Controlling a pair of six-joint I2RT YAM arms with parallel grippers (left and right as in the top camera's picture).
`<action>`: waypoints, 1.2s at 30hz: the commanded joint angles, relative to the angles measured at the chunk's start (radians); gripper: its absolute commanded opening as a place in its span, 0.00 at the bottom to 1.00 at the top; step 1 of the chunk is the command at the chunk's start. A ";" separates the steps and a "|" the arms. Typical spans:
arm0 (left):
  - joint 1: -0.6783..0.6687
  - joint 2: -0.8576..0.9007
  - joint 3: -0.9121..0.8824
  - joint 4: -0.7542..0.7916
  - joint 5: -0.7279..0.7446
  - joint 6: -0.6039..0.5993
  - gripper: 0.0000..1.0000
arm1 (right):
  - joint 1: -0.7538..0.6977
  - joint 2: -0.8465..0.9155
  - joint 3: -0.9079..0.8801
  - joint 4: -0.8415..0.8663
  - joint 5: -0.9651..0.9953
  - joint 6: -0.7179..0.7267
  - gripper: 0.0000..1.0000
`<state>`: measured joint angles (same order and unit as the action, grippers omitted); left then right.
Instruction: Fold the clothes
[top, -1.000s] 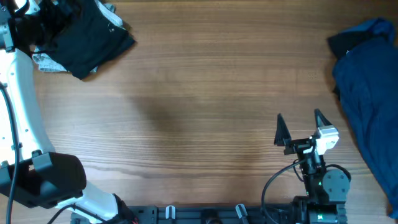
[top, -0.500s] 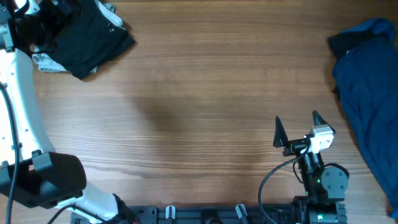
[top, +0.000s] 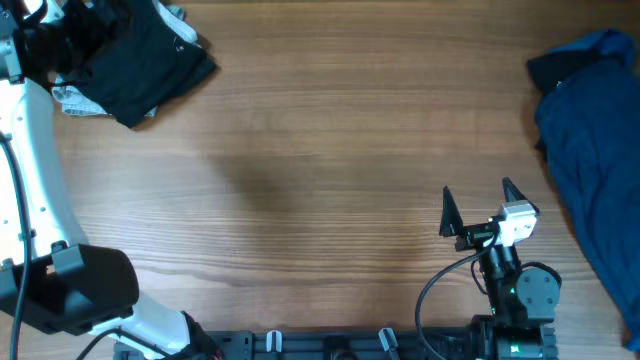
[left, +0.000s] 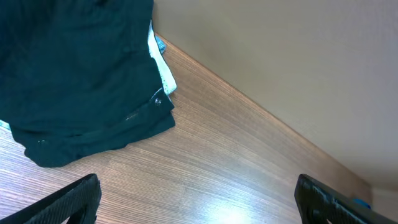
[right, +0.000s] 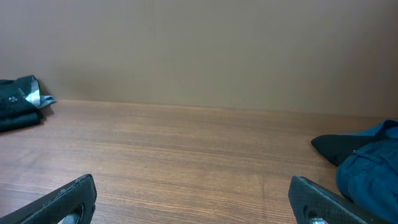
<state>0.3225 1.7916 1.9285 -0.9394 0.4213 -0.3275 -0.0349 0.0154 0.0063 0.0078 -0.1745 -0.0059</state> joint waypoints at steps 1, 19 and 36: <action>0.000 0.003 0.002 0.002 0.016 0.002 1.00 | -0.005 -0.012 -0.001 0.003 0.018 -0.018 1.00; -0.127 -0.315 -0.190 -0.097 -0.323 0.010 1.00 | -0.005 -0.012 -0.001 0.003 0.018 -0.018 1.00; -0.303 -1.300 -1.390 0.527 -0.342 0.010 1.00 | -0.005 -0.012 -0.001 0.003 0.018 -0.018 1.00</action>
<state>0.0231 0.6300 0.6769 -0.4522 0.0940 -0.3267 -0.0349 0.0135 0.0063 0.0078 -0.1730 -0.0063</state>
